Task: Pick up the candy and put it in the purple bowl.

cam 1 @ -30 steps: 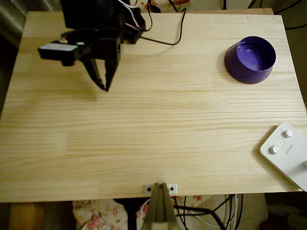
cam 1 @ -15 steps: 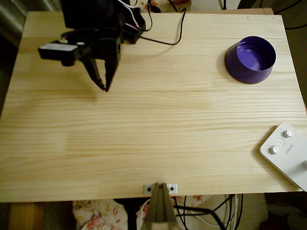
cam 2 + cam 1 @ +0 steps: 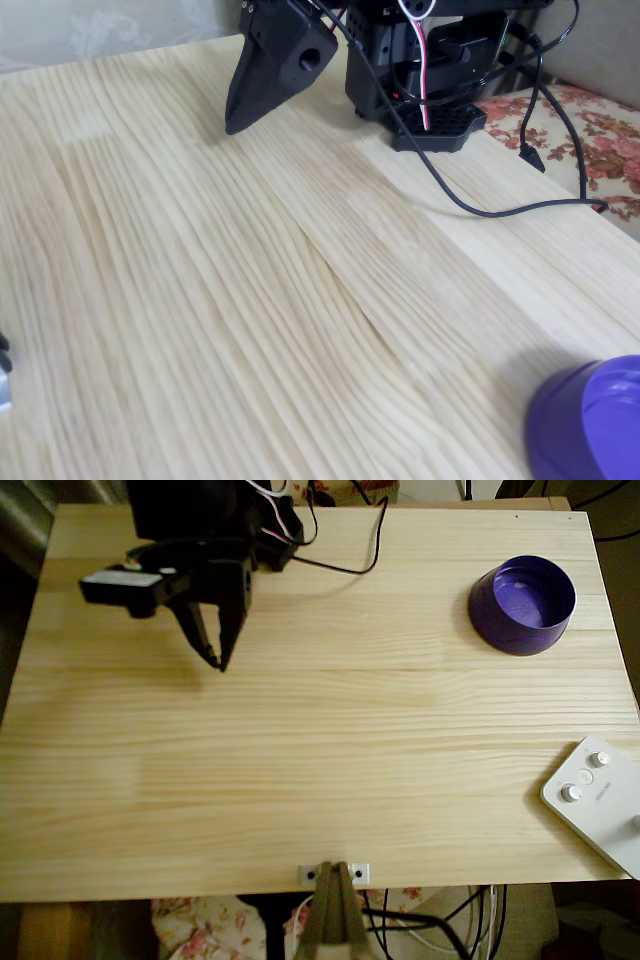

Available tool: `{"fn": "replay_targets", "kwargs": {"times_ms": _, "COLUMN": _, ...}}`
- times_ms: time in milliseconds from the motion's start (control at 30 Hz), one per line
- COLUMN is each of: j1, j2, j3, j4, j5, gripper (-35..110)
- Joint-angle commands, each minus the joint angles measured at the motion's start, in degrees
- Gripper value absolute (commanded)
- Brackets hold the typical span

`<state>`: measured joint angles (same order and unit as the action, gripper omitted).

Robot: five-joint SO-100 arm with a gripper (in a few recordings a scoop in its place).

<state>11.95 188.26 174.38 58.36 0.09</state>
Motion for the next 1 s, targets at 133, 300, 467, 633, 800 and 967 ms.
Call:
{"fn": "replay_targets", "kwargs": {"times_ms": 133, "j1": 0.44, "j2": 0.79, "j3": -1.05, "j4": -0.62, "j5": 0.62, "gripper": -1}}
{"fn": "replay_targets", "kwargs": {"times_ms": 300, "j1": 0.44, "j2": 0.79, "j3": -1.05, "j4": -0.62, "j5": 0.62, "gripper": -1}}
{"fn": "replay_targets", "kwargs": {"times_ms": 467, "j1": 0.44, "j2": 0.79, "j3": -1.05, "j4": -0.62, "j5": 0.62, "gripper": -1}}
{"fn": "replay_targets", "kwargs": {"times_ms": 633, "j1": 0.44, "j2": 0.79, "j3": -1.05, "j4": -0.62, "j5": 0.62, "gripper": -1}}
{"fn": "replay_targets", "kwargs": {"times_ms": 800, "j1": 0.44, "j2": 0.79, "j3": -1.05, "j4": -0.62, "j5": 0.62, "gripper": -1}}
{"fn": "replay_targets", "kwargs": {"times_ms": 967, "j1": 0.44, "j2": 0.79, "j3": -1.05, "j4": -0.62, "j5": 0.62, "gripper": -1}}
